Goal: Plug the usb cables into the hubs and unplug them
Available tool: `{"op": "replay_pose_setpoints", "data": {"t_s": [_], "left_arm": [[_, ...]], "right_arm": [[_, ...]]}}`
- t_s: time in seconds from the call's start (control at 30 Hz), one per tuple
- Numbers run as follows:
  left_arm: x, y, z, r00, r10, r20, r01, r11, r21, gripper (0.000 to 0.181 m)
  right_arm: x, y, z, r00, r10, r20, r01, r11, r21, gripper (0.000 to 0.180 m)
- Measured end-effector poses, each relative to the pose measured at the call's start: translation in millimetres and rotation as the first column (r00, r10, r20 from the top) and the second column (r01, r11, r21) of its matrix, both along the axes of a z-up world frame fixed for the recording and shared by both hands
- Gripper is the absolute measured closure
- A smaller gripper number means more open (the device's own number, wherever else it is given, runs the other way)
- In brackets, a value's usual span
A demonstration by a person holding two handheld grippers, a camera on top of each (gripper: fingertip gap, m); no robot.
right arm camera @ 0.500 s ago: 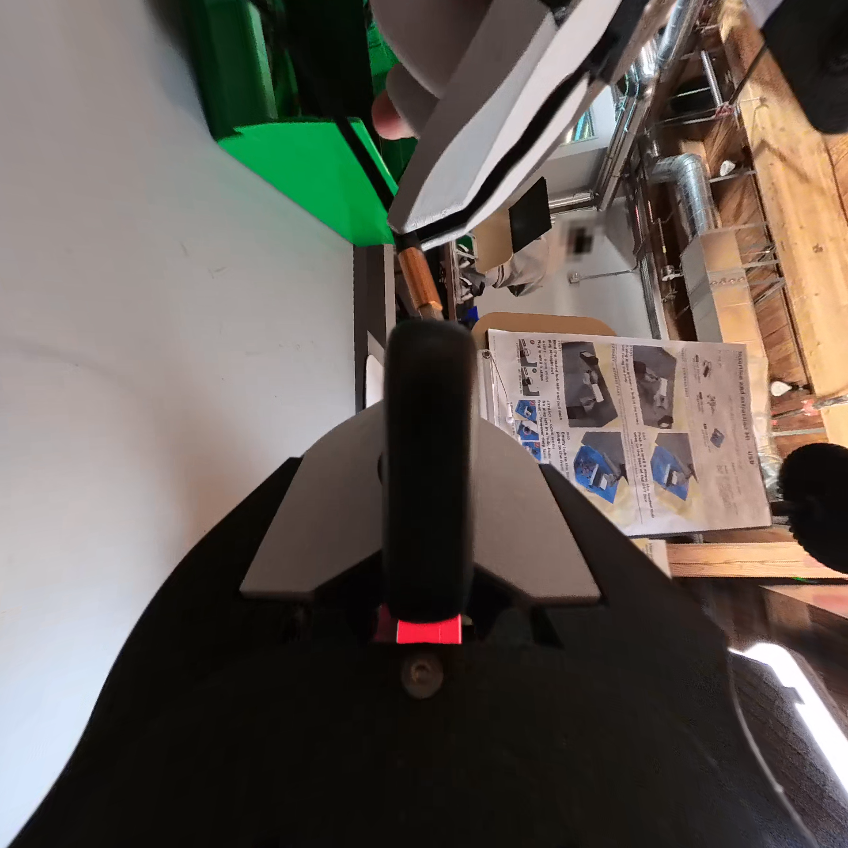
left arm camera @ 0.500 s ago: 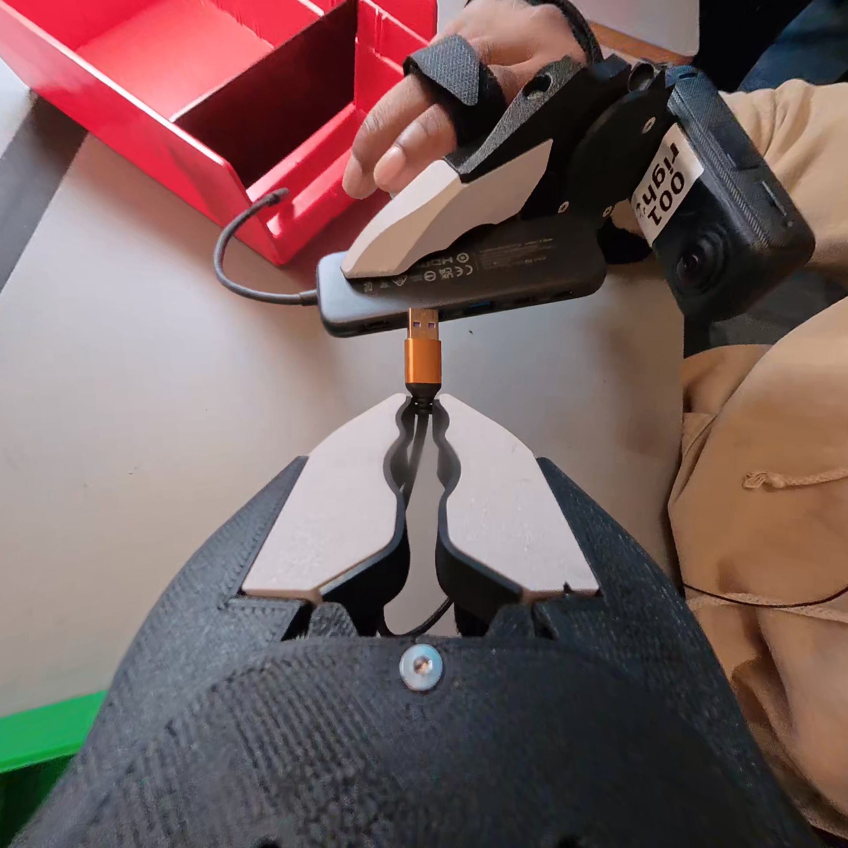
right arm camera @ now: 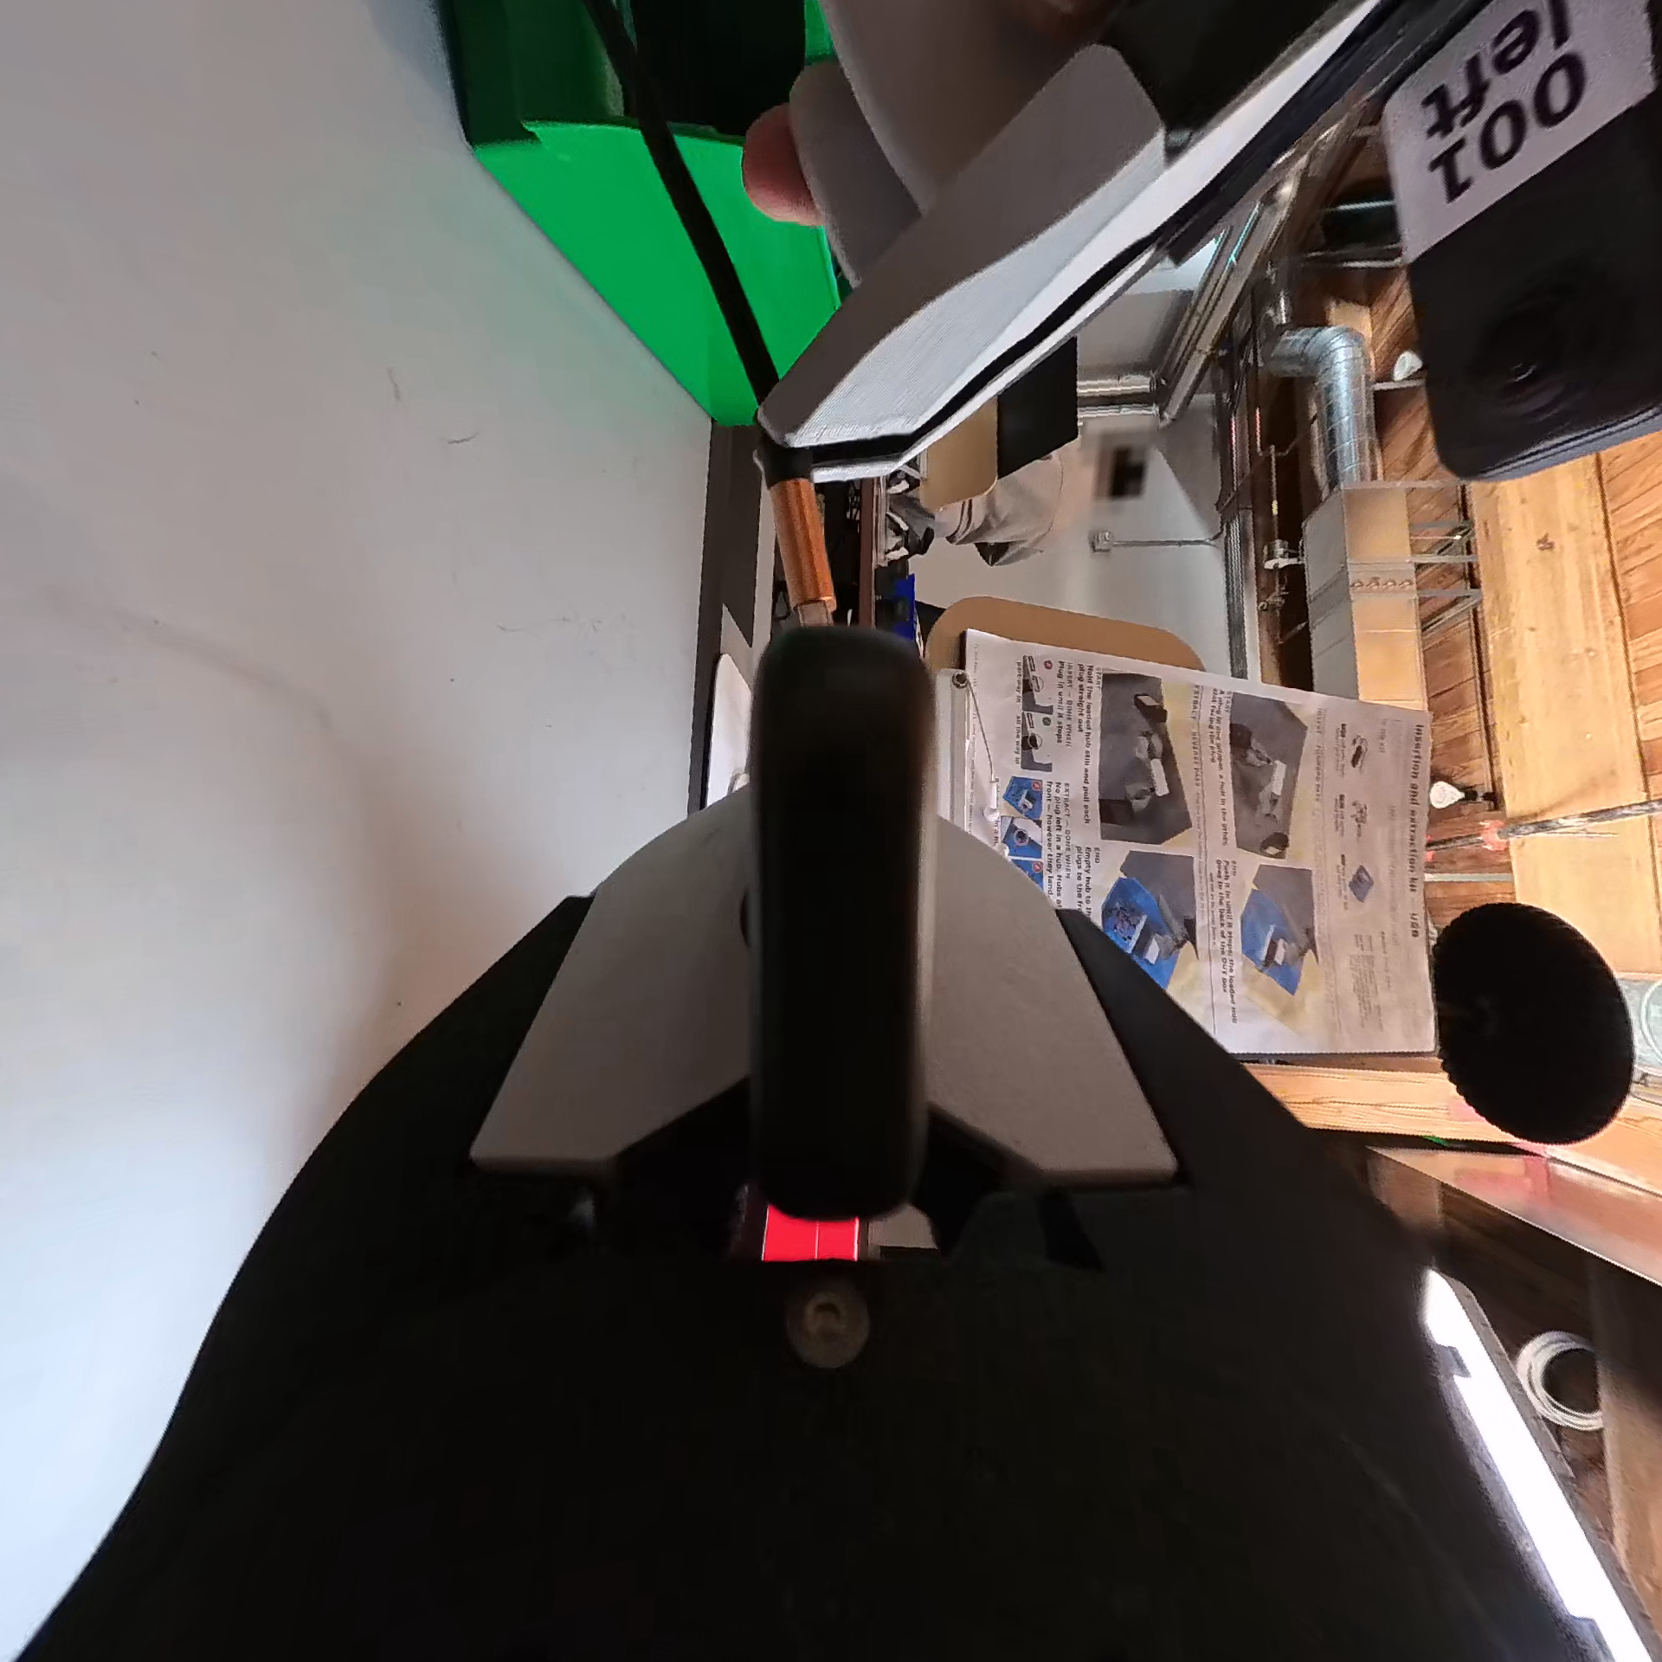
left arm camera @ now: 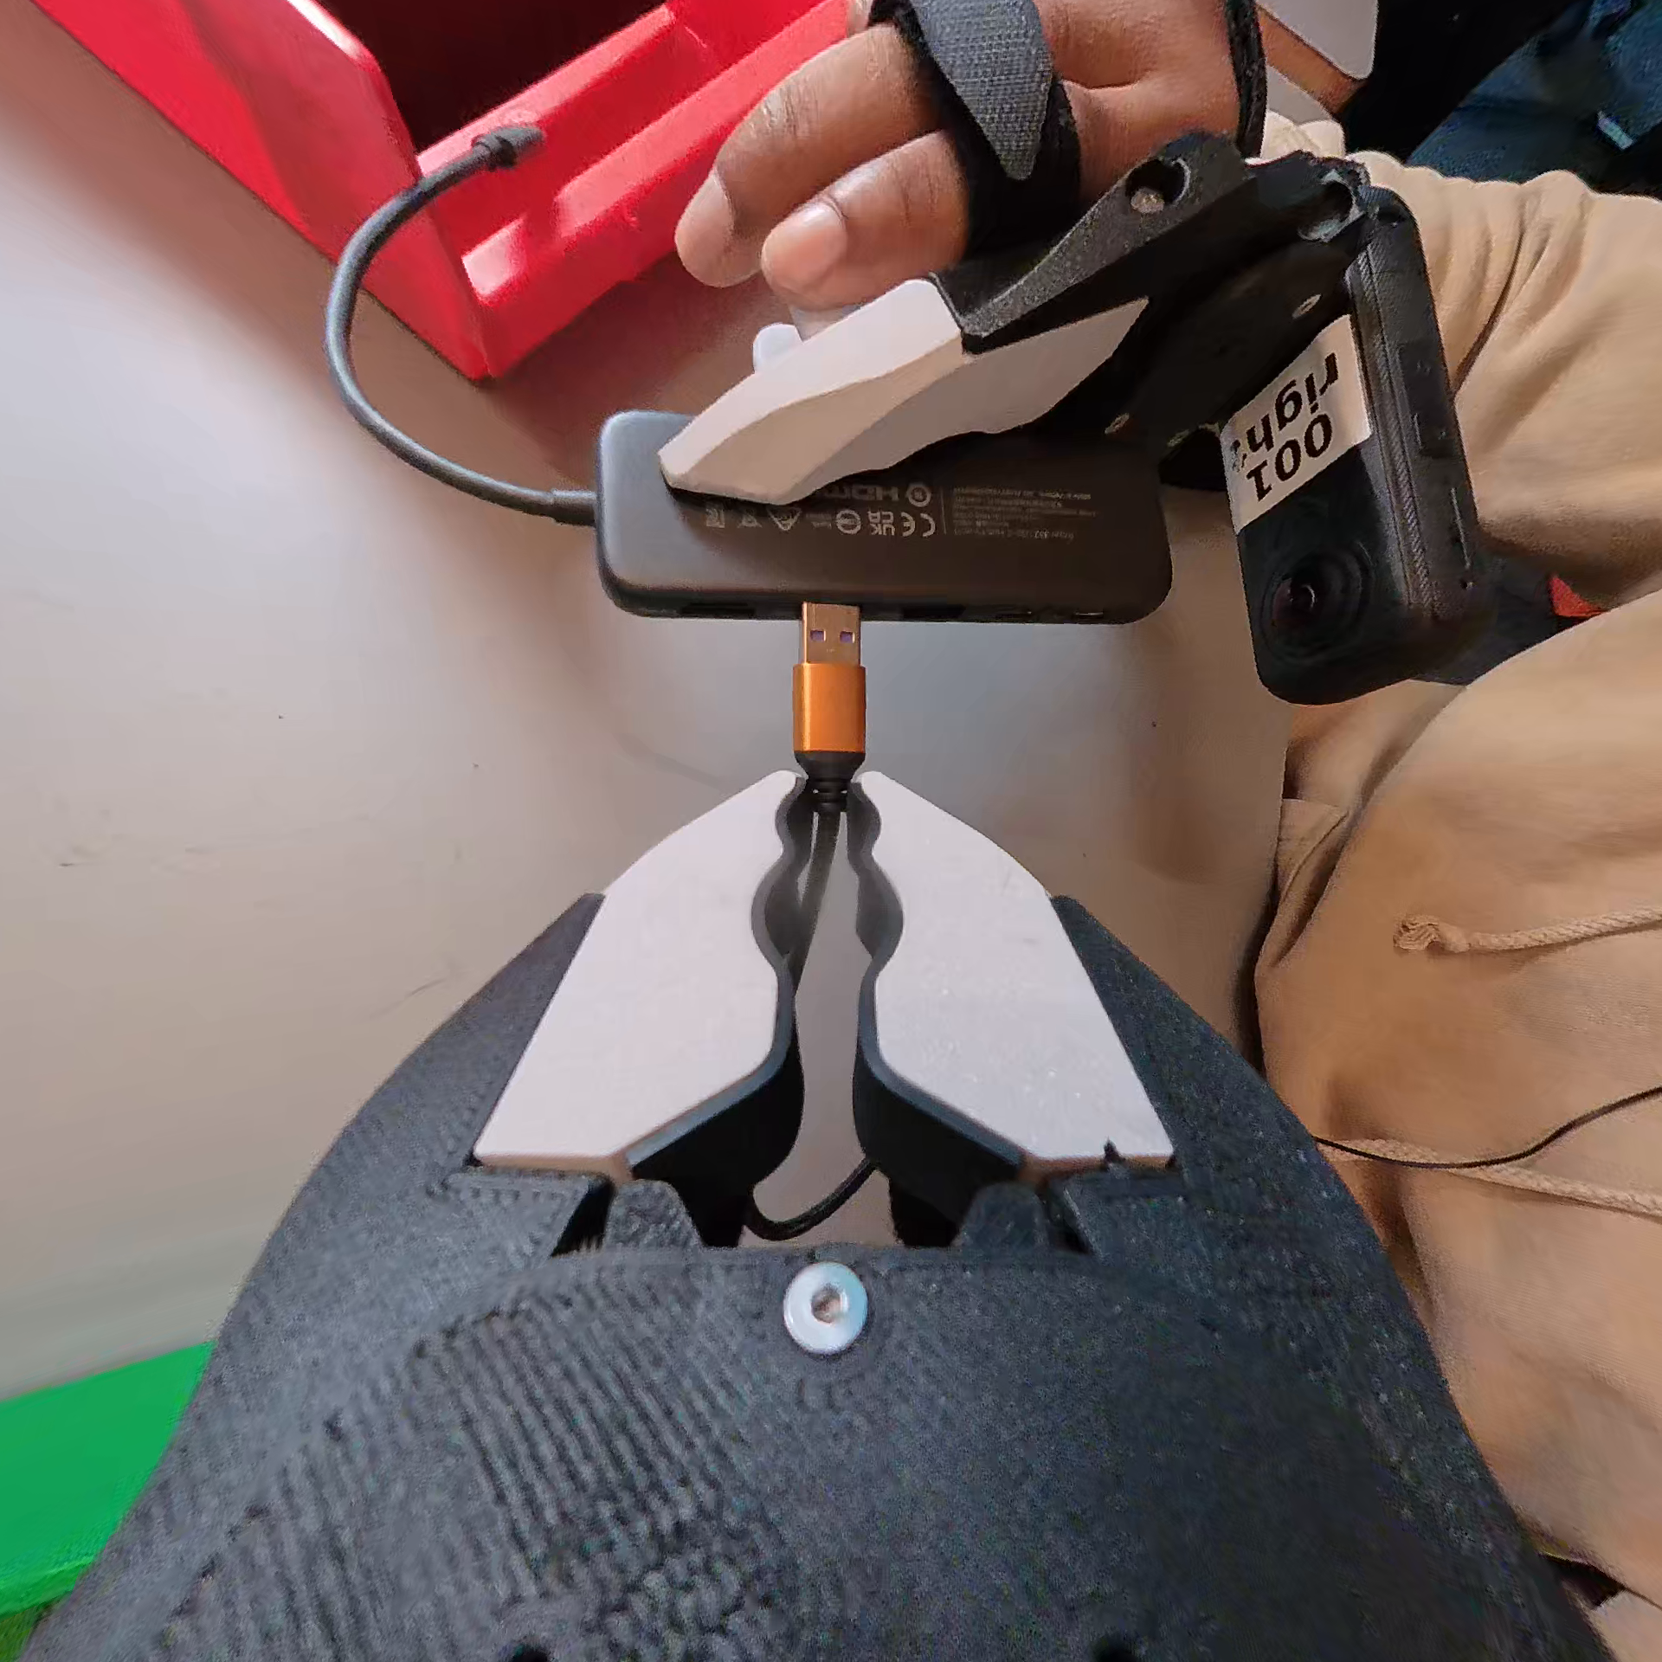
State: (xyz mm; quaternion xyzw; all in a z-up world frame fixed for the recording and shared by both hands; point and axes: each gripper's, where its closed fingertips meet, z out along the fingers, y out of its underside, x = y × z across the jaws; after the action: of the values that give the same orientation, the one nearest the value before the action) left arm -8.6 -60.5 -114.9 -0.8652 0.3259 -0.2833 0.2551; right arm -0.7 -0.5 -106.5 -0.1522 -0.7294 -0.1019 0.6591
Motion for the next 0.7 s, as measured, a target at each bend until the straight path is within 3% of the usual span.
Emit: {"op": "replay_pose_setpoints", "data": {"t_s": [0.43, 0.63, 0.7], "left_arm": [[-0.5, -6.1, -8.2, 0.999, -0.034, 0.027, 0.036, 0.997, -0.071, 0.173], [6.5, -1.8, 4.2, 0.983, -0.045, 0.178, 0.055, 0.997, -0.052, 0.174], [7.6, -4.0, -0.5, 0.984, -0.071, 0.166, 0.081, 0.995, -0.055, 0.173]], "right_arm": [[-3.4, -7.3, -5.8, 1.000, -0.004, 0.022, 0.002, 0.997, 0.072, 0.167], [-0.7, -9.9, -6.2, 1.000, 0.014, 0.022, -0.015, 0.999, 0.051, 0.167], [-0.8, -12.2, -10.5, 0.999, 0.021, 0.039, -0.023, 0.999, 0.044, 0.168]]}}
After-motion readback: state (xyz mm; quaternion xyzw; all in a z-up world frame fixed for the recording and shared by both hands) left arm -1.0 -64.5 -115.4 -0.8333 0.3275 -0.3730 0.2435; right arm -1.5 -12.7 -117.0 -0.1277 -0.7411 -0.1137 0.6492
